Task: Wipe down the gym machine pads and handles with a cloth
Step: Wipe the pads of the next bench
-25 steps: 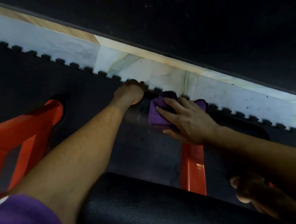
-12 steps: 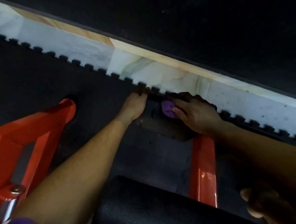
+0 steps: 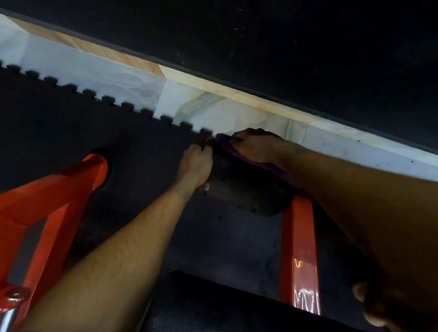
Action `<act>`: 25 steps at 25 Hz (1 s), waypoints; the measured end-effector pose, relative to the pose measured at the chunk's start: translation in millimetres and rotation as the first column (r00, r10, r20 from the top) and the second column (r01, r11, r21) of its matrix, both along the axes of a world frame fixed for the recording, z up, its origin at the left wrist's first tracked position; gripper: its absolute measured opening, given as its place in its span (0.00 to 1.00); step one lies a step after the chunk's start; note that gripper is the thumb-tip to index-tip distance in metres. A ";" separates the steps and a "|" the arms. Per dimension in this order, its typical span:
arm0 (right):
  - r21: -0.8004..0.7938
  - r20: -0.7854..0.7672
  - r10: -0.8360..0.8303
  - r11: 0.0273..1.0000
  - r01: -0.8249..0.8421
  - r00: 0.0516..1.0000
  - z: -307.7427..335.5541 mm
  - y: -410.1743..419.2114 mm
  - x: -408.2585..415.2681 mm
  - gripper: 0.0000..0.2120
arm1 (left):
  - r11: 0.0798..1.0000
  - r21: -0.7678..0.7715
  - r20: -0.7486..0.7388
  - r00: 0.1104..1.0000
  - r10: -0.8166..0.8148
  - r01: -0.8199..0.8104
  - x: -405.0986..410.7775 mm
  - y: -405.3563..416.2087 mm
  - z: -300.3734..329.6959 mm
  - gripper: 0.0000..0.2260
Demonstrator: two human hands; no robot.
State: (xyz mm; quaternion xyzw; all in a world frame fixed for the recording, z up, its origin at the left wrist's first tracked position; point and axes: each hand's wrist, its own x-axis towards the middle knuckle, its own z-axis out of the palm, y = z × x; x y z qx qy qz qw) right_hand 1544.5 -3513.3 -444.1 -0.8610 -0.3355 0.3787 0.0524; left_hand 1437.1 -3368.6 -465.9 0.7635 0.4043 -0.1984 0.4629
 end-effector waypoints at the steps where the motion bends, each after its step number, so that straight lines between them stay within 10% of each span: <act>1: -0.029 -0.048 -0.018 0.999 0.017 0.999 -3.3 10.5 2.3 0.23 | 1.000 0.013 -0.009 1.000 -0.019 0.019 -0.2 -1.1 2.6 0.18; 8: 0.288 0.265 0.123 0.936 -0.200 0.956 34.5 -85.4 -66.7 0.22 | 0.983 0.129 -0.020 0.992 -0.126 0.128 -2.0 1.7 1.1 0.19; 15: 0.217 0.076 -0.180 0.963 0.160 0.981 49.8 -99.2 -63.2 0.21 | 0.799 0.351 0.094 0.831 -0.548 0.488 -47.9 4.3 20.2 0.23; 20: 0.271 0.095 -0.233 0.941 0.201 0.968 50.2 -111.0 -85.9 0.22 | 0.473 0.543 -0.081 0.604 -0.793 0.694 -58.8 13.6 32.8 0.29; 25: 0.386 0.145 -0.126 0.920 0.061 0.981 58.6 -114.7 -96.5 0.21 | 0.465 0.536 -0.087 0.594 -0.799 0.704 -74.2 -3.6 24.9 0.28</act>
